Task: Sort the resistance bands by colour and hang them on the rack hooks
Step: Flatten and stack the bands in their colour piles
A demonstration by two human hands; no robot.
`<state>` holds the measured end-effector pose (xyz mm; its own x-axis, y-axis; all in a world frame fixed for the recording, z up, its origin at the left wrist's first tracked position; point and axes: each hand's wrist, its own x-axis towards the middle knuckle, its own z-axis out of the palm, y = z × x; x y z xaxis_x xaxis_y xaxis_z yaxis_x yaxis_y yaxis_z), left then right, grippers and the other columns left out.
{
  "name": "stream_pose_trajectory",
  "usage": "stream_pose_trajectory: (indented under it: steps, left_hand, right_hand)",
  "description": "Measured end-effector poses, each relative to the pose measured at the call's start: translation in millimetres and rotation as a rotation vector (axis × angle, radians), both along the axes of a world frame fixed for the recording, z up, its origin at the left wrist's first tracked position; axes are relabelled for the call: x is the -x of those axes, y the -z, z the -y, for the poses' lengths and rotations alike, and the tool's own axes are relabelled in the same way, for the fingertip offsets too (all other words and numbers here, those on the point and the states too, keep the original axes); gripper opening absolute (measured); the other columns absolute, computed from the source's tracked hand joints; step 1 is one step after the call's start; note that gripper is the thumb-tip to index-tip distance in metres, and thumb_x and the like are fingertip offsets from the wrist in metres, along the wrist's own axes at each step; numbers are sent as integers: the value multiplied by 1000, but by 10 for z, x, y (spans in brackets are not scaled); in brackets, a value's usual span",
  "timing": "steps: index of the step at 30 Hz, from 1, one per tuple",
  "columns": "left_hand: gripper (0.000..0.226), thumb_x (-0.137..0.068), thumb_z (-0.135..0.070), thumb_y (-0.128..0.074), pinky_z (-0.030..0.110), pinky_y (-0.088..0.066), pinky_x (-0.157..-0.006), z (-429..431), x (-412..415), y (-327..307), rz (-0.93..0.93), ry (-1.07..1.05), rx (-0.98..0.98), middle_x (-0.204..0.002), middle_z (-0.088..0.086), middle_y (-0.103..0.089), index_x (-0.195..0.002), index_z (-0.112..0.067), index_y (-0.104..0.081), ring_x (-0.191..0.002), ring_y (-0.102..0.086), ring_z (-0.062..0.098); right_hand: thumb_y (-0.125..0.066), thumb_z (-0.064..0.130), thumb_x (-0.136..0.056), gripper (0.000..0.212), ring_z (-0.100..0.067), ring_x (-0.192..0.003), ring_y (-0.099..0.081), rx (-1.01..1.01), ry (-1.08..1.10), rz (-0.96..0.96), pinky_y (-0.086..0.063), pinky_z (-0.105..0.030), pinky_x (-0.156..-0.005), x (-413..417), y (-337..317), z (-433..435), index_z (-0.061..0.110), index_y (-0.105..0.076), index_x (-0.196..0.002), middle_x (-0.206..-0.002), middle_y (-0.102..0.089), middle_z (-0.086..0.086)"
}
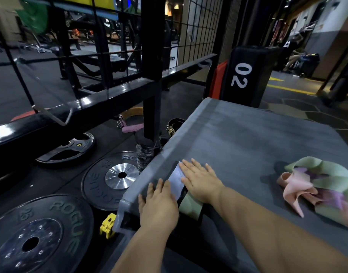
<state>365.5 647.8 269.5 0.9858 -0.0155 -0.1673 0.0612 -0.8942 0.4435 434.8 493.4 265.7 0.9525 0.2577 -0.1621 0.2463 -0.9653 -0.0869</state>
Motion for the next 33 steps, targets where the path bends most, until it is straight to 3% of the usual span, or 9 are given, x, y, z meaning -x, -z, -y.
stream_pose_trajectory:
  steps: [4, 7, 9, 12, 15, 19, 26, 29, 33]
  left_hand:
    - [48, -103, -36, -24, 49, -19, -114, 7, -12, -142, 47, -48, 1, -161, -6, 0, -150, -32, -19, -147, -11, 20]
    - [45, -101, -39, -28, 45, -21, -112, 70, 5, -244, 140, -58, -17, -161, -4, -8, -146, -32, -28, -144, -16, 22]
    - [42, -101, -39, -31, 42, -20, -111, 179, 24, -306, 197, -51, 1, -158, -6, -18, -142, -33, -37, -143, -17, 20]
    - [36, -99, -37, -32, 34, -29, -103, 413, 71, -327, 299, 31, -38, -142, -11, -43, -131, -32, -48, -129, -34, 19]
    - [32, -99, -35, -32, 33, -34, -94, 745, 178, -308, 313, 169, -35, -128, -10, -56, -122, -31, -54, -119, -43, 19]
    - [30, -100, -35, -33, 32, -34, -93, 1206, 367, -272, 248, 312, -14, -125, -11, -57, -118, -32, -57, -119, -41, 19]
    - [30, -99, -38, -35, 34, -36, -94, 1887, 667, -187, 188, 495, -30, -127, -10, -57, -118, -31, -58, -122, -41, 20]
    - [29, -99, -39, -35, 35, -33, -93, 2092, 782, -172, 153, 547, -6, -126, -12, -56, -118, -33, -57, -123, -38, 18]
    - [31, -98, -43, -38, 34, -32, -96, 2295, 855, -147, 141, 584, -5, -128, -13, -55, -124, -35, -54, -124, -36, 17]
  right_hand:
    - [-25, 42, -102, 57, -12, -149, 10, 29, 0, 22, 3, -49, -120, -21, -111, -35, 31, -5, -155, -162, 3, 13]
    - [-28, 40, -102, 54, -13, -149, 8, -29, 20, 53, -1, -49, -120, 16, -200, -18, 33, -12, -154, -163, 1, 9]
    - [-28, 39, -103, 51, -13, -149, 5, -92, 62, 87, -3, -47, -119, 108, -261, 56, 33, -19, -152, -163, -3, 6]
    - [-29, 36, -103, 45, -13, -149, -3, -142, 135, 144, -9, -42, -118, 345, -289, 286, 28, -34, -147, -161, -14, 3]
    - [-33, 37, -103, 41, -17, -144, -20, -122, 201, 211, -19, -37, -113, 690, -228, 681, 26, -46, -139, -153, -32, 1]
    - [-36, 36, -101, 36, -20, -129, -39, -92, 321, 264, -30, -36, -107, 1186, -145, 1247, 27, -58, -128, -135, -50, 4]
    - [-47, 32, -95, 27, -27, -107, -54, -89, 565, 401, -45, -40, -92, 2012, -22, 2090, 22, -68, -107, -110, -62, -2]
    - [-49, 30, -96, 23, -26, -108, -53, -118, 672, 392, -46, -38, -90, 2237, 34, 2335, 20, -67, -106, -110, -61, -1]
    - [-50, 23, -94, 23, -22, -109, -54, -299, 826, 436, -46, -33, -89, 2374, 39, 2572, 20, -66, -111, -113, -60, 1]
